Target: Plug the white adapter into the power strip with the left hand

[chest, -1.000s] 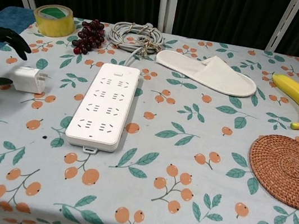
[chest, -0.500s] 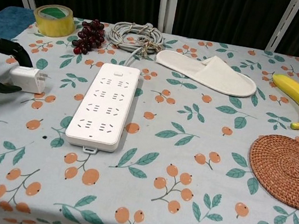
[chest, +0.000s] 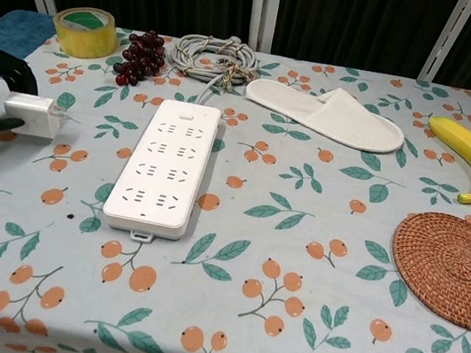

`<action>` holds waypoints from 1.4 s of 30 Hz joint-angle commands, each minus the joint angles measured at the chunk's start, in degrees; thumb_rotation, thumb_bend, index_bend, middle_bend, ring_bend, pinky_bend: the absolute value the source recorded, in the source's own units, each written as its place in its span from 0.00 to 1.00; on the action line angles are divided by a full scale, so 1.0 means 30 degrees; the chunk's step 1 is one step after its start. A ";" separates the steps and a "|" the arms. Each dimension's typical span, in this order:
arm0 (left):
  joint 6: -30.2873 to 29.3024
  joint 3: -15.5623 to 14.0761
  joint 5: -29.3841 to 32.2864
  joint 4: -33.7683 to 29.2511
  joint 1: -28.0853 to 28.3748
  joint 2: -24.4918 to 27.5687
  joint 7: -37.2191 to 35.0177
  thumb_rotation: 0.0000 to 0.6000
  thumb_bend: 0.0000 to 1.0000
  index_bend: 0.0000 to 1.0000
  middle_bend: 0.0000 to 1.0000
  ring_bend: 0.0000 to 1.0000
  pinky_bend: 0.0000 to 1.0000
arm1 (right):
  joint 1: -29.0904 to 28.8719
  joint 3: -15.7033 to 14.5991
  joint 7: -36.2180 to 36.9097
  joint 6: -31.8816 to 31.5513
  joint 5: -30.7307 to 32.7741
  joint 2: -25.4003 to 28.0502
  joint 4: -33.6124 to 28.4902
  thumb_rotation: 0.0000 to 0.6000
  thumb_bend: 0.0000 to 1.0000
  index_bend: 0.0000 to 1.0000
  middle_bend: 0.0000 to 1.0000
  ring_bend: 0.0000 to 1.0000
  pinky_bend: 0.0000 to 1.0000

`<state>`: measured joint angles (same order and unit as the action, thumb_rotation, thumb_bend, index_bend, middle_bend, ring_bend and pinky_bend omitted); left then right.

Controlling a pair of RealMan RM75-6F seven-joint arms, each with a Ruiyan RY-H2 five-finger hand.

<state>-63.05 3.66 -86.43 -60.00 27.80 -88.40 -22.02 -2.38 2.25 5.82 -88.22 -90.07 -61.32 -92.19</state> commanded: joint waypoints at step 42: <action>0.1959 -0.1618 0.4742 -1.2461 0.0980 0.5671 1.7064 1.00 0.41 0.27 0.29 0.26 0.08 | 0.0191 0.0066 0.0316 -0.0227 0.0061 -0.0077 0.0286 1.00 0.24 0.00 0.00 0.00 0.00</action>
<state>-56.46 -0.95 -71.44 -97.23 31.34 -71.49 30.60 -1.79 2.38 6.79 -88.81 -89.85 -61.67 -91.25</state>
